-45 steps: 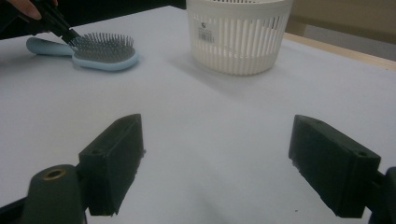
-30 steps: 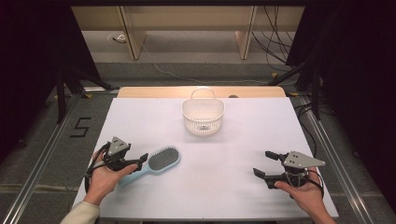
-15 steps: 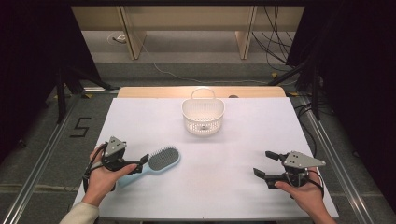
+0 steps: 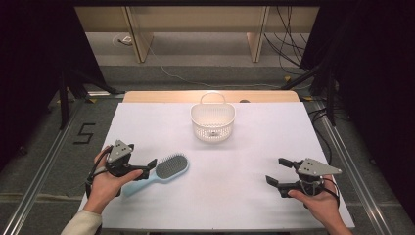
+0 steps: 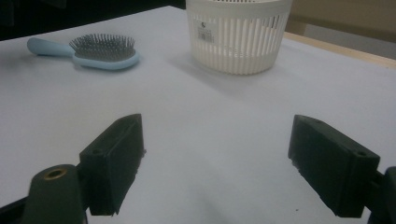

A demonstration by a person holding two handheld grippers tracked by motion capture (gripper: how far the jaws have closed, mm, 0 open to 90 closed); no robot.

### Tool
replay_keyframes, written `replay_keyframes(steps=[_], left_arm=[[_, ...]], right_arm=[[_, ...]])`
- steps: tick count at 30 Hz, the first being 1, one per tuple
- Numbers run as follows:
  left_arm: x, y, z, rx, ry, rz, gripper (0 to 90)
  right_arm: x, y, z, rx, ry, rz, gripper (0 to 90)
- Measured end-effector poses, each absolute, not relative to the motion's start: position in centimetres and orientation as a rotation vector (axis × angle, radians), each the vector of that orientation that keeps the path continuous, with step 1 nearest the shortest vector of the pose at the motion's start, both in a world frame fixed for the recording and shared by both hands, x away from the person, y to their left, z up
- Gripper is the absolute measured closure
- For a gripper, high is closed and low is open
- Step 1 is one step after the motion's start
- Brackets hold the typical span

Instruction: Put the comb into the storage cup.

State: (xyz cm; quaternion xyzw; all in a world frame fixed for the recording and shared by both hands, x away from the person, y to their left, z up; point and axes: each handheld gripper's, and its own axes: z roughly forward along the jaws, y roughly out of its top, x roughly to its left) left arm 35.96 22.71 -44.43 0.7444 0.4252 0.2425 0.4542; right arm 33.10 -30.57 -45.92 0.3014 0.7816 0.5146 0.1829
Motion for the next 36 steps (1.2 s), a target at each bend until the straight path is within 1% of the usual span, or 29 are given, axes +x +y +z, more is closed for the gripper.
replay_keyframes(steps=[7, 11, 13, 15, 17, 19, 21, 23, 24, 29, 32, 36], left_arm=[[35.9, 22.8, -44.1, 1.841, 1.029, 0.609, 0.3], [36.2, 23.1, -43.4, 1.908, 0.976, 0.587, 3.0], [36.3, 23.2, -43.2, 1.964, 0.944, 0.581, 5.1], [36.4, 23.2, -43.1, 2.045, 0.921, 0.532, 5.6], [36.5, 23.1, -43.2, 2.138, 0.894, 0.507, 8.4], [36.8, 22.8, -43.4, 2.255, 0.851, 0.453, 8.7], [37.0, 22.5, -43.6, 2.31, 0.835, 0.412, 9.7], [37.3, 22.3, -43.7, 2.349, 0.81, 0.352, 11.7], [37.6, 22.2, -43.8, 2.374, 0.796, 0.33, 15.3], [38.4, 21.5, -44.3, 2.472, 0.761, 0.309, 15.7], [38.6, 21.3, -44.6, 2.535, 0.733, 0.272, 17.9], [39.0, 21.1, -45.0, 2.573, 0.732, 0.249, 19.4]], right_arm=[[33.1, -30.6, -45.9, 0.85, 2.203, 1.45, 19.1], [33.1, -30.6, -46.0, 0.859, 2.205, 1.451, 19.1], [33.2, -30.7, -46.0, 0.865, 2.201, 1.447, 19.1], [33.2, -30.7, -46.0, 0.874, 2.194, 1.446, 19.1], [33.3, -30.7, -46.0, 0.877, 2.191, 1.443, 19.1], [33.3, -30.7, -46.0, 0.873, 2.192, 1.443, 19.1], [33.3, -30.7, -46.0, 0.869, 2.192, 1.444, 19.1], [33.3, -30.7, -46.0, 0.869, 2.191, 1.443, 19.1], [33.3, -30.7, -46.0, 0.876, 2.188, 1.44, 19.1], [33.3, -30.8, -46.0, 0.881, 2.189, 1.441, 19.1], [33.3, -30.8, -46.0, 0.879, 2.187, 1.441, 19.1], [33.3, -30.8, -46.0, 0.883, 2.188, 1.44, 19.1]])
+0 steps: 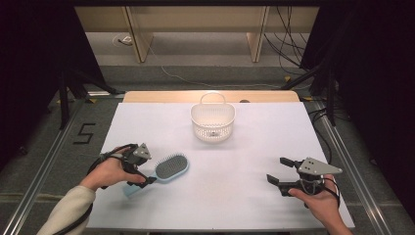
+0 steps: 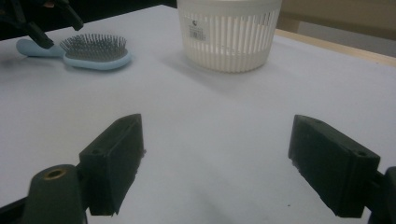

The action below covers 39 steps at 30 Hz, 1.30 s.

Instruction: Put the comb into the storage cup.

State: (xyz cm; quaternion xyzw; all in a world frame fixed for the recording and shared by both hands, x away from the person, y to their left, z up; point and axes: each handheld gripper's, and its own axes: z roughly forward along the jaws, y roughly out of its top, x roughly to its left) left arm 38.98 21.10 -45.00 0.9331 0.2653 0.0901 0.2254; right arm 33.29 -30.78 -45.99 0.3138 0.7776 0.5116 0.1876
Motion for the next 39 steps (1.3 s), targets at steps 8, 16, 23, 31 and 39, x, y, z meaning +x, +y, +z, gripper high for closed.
replay_keyframes(steps=[8, 16, 23, 31, 39], left_arm=[[39.1, 20.7, -45.8, 2.67, 0.706, 0.178, 25.6], [39.2, 20.0, -46.2, 2.764, 0.677, 0.15, 32.8], [39.5, 19.4, -46.2, 2.816, 0.68, 0.12, 36.1], [40.0, 18.9, -46.3, 2.86, 0.694, 0.102, 39.5], [40.3, 18.5, -46.3, 2.888, 0.704, 0.077, 43.1]], right_arm=[[33.3, -30.8, -46.1, 0.885, 2.19, 1.438, 19.1], [33.3, -30.8, -46.0, 0.884, 2.191, 1.439, 19.1], [33.3, -30.8, -46.0, 0.881, 2.193, 1.441, 19.1], [33.3, -30.8, -46.0, 0.879, 2.194, 1.442, 19.1], [33.3, -30.8, -46.0, 0.878, 2.196, 1.444, 19.1]])
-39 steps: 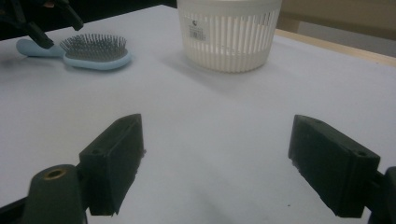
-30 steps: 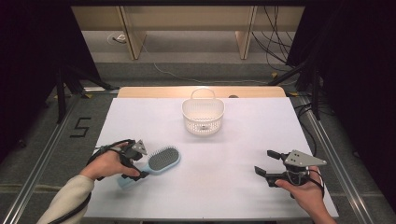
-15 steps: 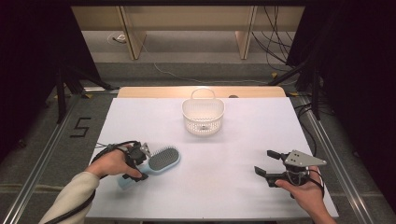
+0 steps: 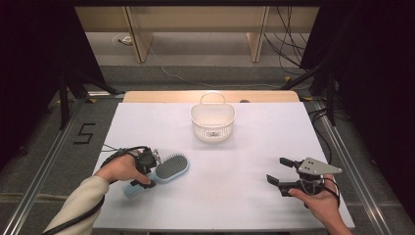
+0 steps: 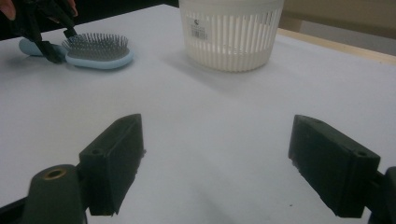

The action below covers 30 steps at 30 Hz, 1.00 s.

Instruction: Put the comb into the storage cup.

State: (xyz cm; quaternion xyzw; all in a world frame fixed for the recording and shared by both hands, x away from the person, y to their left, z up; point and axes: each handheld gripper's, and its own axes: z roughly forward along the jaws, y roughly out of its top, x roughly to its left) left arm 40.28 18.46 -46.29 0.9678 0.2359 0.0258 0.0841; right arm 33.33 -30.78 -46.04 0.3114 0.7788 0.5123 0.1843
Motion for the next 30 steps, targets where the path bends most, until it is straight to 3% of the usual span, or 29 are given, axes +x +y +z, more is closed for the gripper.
replay_keyframes(steps=[24, 30], left_arm=[[41.1, 17.2, -46.1, 2.997, 0.703, 0.017, 56.2], [41.0, 16.9, -46.0, 3.011, 0.685, 0.008, 63.6]], right_arm=[[33.3, -30.8, -46.1, 0.878, 2.203, 1.448, 19.0], [33.3, -30.8, -46.1, 0.878, 2.202, 1.447, 19.0]])
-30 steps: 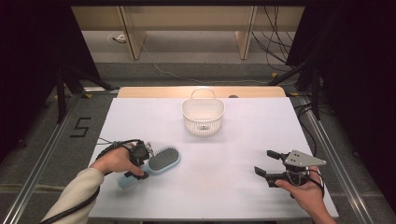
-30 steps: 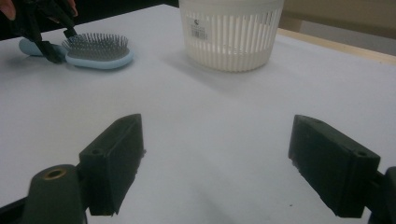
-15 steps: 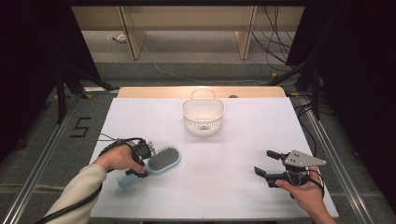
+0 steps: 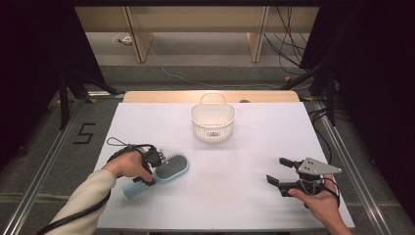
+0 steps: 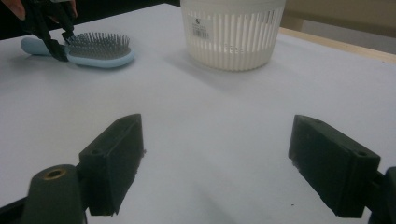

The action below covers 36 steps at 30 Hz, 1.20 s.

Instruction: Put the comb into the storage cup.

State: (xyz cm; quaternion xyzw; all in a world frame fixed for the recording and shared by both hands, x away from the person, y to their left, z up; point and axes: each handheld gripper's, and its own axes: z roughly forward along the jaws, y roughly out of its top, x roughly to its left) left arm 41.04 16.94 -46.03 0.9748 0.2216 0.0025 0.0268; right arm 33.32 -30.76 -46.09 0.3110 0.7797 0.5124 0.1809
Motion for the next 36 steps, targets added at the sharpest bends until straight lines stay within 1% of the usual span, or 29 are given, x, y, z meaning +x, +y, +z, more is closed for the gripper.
replay_keyframes(steps=[2, 11, 22, 30, 36], left_arm=[[41.0, 16.8, -46.0, 3.015, 0.697, 0.008, 66.1], [40.9, 17.1, -46.0, 2.982, 0.738, 0.009, 68.8], [40.9, 17.1, -46.0, 2.987, 0.726, 0.013, 69.6], [40.2, 17.2, -46.0, 2.974, 0.707, 0.088, 69.8], [40.0, 17.3, -46.0, 2.966, 0.695, 0.099, 69.8]], right_arm=[[33.3, -30.8, -46.1, 0.877, 2.201, 1.446, 19.0], [33.4, -30.8, -46.1, 0.876, 2.201, 1.441, 19.1], [33.3, -30.9, -46.0, 0.881, 2.197, 1.44, 19.2], [33.4, -30.9, -46.0, 0.878, 2.192, 1.441, 19.4], [33.4, -30.9, -46.0, 0.877, 2.192, 1.441, 19.4]])
